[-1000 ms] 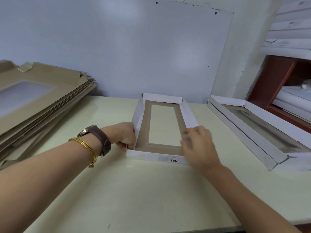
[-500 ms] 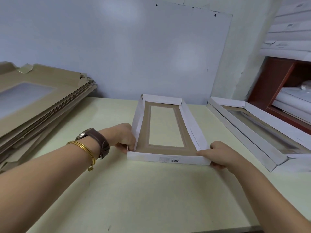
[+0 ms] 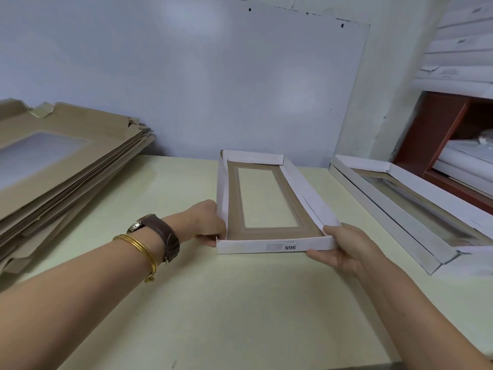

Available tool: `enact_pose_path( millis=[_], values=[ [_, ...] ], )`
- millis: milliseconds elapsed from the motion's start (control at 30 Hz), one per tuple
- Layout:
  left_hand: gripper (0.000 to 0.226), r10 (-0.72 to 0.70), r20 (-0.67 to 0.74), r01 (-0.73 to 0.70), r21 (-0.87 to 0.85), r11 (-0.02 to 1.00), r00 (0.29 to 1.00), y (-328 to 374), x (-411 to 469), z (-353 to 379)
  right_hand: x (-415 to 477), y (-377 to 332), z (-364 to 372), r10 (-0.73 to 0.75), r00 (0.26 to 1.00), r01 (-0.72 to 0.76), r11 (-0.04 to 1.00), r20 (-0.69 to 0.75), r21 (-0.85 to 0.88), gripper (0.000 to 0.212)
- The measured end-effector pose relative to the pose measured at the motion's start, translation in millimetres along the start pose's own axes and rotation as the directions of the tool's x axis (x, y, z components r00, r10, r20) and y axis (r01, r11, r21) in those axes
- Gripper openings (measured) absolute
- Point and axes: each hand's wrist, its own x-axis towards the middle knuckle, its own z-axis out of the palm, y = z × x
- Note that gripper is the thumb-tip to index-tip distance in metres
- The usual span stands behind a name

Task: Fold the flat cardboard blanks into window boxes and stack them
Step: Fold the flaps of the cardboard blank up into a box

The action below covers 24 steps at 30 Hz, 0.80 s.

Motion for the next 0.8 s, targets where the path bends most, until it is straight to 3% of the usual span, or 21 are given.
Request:
enact_pose_path(
  millis=[100, 200, 367, 467, 800],
  values=[
    [0.01, 0.019, 0.024, -0.015, -0.152, 0.988, 1.0, -4.3, 0.7, 0.6, 3.5, 3.0, -3.9, -0.015, 1.0, 0.016, 0.996, -0.005, 0.085, 0.016],
    [0.033, 0.028, -0.007, -0.029, -0.312, 0.95, 1.0, -8.4, 1.2, 1.1, 6.1, 6.1, -9.5, -0.009, 1.0, 0.013, 0.986, -0.025, 0.169, 0.022],
    [0.048, -0.04, -0.072, -0.013, -0.616, 0.788, 0.997, -17.0, 0.2, 0.6, 7.4, 3.8, -25.1, 0.006, 0.999, 0.005, 0.957, -0.039, 0.29, 0.022],
    [0.041, -0.038, -0.107, -0.04, -0.648, 0.76, 0.994, -23.3, 0.4, 1.8, 4.7, -1.0, -33.9, 0.003, 0.998, 0.017, 0.943, -0.061, 0.332, 0.016],
    [0.025, 0.033, -0.195, -0.14, -0.562, 0.815, 0.98, -29.4, 0.9, 7.7, -4.9, -27.4, -74.8, -0.055, 0.981, 0.125, 0.913, -0.188, 0.388, 0.012]
  ],
)
